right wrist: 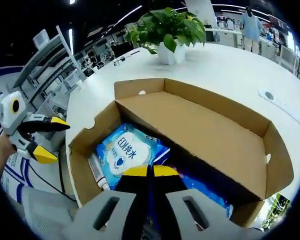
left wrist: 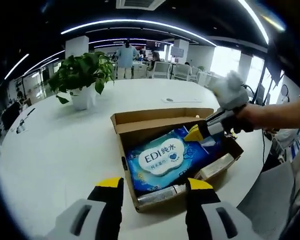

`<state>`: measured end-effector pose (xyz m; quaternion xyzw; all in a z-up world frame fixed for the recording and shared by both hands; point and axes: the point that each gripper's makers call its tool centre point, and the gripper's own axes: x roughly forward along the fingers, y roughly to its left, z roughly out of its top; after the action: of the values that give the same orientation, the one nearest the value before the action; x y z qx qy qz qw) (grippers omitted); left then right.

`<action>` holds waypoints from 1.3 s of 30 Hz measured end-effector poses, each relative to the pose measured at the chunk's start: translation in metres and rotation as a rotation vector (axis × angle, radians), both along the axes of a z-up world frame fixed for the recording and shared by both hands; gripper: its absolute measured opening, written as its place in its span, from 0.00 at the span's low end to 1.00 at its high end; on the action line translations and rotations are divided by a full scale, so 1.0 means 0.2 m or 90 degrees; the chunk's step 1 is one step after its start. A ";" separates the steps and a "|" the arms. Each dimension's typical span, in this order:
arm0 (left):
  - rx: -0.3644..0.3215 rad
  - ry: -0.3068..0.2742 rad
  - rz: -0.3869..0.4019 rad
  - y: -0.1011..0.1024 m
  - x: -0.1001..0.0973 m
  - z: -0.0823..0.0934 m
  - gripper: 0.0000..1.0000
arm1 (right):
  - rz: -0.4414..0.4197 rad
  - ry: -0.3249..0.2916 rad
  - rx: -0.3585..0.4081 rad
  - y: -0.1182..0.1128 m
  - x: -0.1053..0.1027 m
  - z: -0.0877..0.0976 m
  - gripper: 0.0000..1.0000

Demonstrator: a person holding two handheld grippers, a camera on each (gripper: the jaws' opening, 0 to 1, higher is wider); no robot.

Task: Operate the shoe box by opening the lid, removing the specified soft item, and placing it in the target area until the item is outside and the box remains undamaged.

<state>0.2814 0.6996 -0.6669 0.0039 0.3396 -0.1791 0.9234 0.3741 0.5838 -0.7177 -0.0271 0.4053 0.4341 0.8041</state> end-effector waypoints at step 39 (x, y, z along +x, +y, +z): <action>-0.068 0.203 -0.086 -0.33 0.21 -0.35 0.20 | -0.062 -0.042 -0.017 -0.38 0.00 0.06 0.00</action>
<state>0.3225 0.6334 -0.7377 -0.0505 0.4706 -0.2572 0.8426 0.3749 0.5084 -0.7063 -0.0318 0.3853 0.3879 0.8367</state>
